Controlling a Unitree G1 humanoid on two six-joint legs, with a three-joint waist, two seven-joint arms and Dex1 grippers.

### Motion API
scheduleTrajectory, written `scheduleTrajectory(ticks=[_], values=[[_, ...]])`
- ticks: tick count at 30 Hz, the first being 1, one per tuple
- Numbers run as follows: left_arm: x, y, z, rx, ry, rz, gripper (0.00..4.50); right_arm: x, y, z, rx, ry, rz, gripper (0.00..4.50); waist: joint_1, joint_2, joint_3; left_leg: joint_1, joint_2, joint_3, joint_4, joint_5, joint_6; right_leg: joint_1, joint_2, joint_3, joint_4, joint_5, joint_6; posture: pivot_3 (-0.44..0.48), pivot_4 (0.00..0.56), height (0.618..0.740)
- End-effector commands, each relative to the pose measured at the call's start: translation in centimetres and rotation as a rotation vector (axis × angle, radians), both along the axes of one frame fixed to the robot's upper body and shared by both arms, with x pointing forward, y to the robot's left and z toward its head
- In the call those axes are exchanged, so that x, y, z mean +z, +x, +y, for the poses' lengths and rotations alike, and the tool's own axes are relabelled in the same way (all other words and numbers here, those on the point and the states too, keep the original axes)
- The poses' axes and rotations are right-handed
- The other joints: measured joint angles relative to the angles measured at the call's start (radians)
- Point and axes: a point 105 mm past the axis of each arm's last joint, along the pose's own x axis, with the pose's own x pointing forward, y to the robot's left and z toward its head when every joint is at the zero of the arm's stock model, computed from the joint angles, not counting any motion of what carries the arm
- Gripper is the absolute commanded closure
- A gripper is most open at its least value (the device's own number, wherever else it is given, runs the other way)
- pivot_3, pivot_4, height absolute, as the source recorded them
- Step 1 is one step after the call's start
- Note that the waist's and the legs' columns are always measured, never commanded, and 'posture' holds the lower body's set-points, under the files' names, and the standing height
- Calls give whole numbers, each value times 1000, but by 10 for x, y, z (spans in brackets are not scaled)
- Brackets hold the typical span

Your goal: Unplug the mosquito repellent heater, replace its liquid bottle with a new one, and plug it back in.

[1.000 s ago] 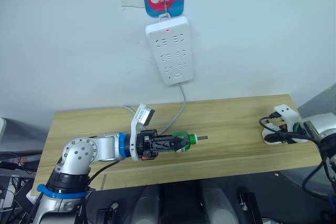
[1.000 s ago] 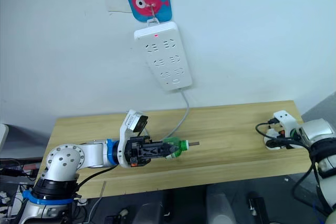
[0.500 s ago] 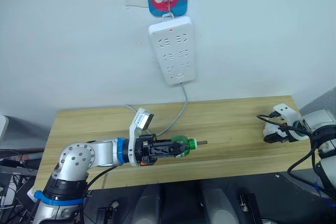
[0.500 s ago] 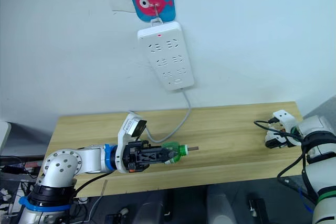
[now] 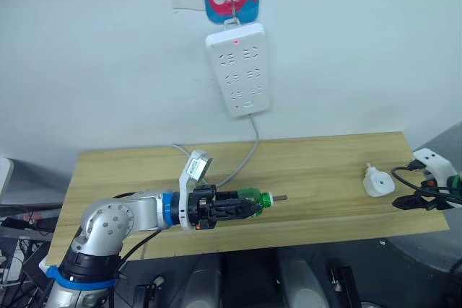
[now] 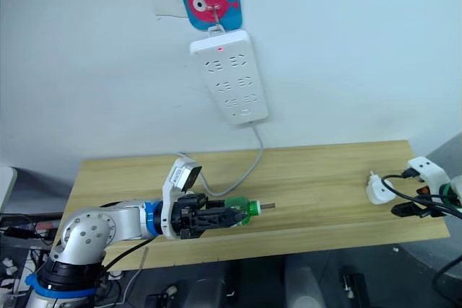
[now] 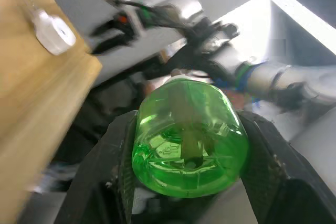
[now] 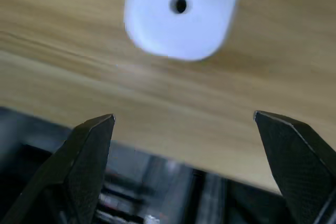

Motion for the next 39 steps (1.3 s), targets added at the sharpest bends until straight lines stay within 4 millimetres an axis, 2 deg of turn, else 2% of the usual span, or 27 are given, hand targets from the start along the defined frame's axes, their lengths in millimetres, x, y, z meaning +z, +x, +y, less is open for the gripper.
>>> scheduleTrajectory(ticks=[1,2,4,6,8,12,16,19,24,34,36,39], values=[[4,2,-16,63,19,-355,2238,43,-19,65,63,387,-105,66,-4,1,-1,1,0,0,0,0,0,1,0,0,0,0,0,-141,282,740],[6,11,-21,138,15,-463,2238,48,-29,82,99,542,-141,66,0,1,-2,3,1,0,0,0,0,3,1,0,-1,0,0,-144,279,740],[9,18,-27,220,-1,-583,2238,49,-42,99,116,709,-197,66,8,0,-2,5,1,-5,-1,0,0,8,1,-1,-4,0,0,-150,279,740],[6,18,-32,232,8,-665,2238,42,-51,116,110,766,-240,66,22,0,-2,4,0,-5,-1,0,0,9,0,-1,-5,0,0,-154,278,740],[1,20,-36,248,15,-663,2238,38,-58,138,103,837,-291,66,27,0,-2,4,-2,-4,-1,-1,2,9,-1,0,-5,0,0,-155,275,740],[3,33,-42,317,22,-690,2238,46,-51,175,-60,985,-421,66,20,1,-2,4,-2,-2,0,-1,2,8,-1,-1,-3,0,1,-157,276,740],[10,45,-51,373,15,-717,2238,62,-38,207,-241,1127,-385,66,-2,1,-2,3,-1,-2,0,-1,2,7,-1,-2,-3,0,1,-164,271,740],[14,43,-58,358,0,-744,2238,67,-27,214,-345,1155,-367,66,-6,1,-3,3,-1,-2,0,-1,2,7,1,-2,-3,0,2,-159,275,740],[17,39,-64,354,-11,-778,2238,76,-20,227,-405,1217,-339,66,-7,1,-3,3,0,-4,-1,-1,2,6,2,-3,-3,0,2,-156,282,740],[17,41,-67,378,-9,-769,2238,79,-15,232,-423,1220,-339,66,-4,1,-2,3,-1,-4,0,-1,2,7,2,-2,-3,0,2,-154,290,740],[16,41,-66,383,-9,-764,2238,78,-13,228,-438,1213,-341,628,-4,1,-3,3,-1,-4,0,-1,2,7,2,-2,-3,0,2,-154,290,740],[17,40,-67,380,-10,-764,2238,77,-13,226,-450,1205,-345,1726,-4,1,-2,3,-1,-3,0,-1,2,7,2,-2,-3,0,2,-160,294,740]])
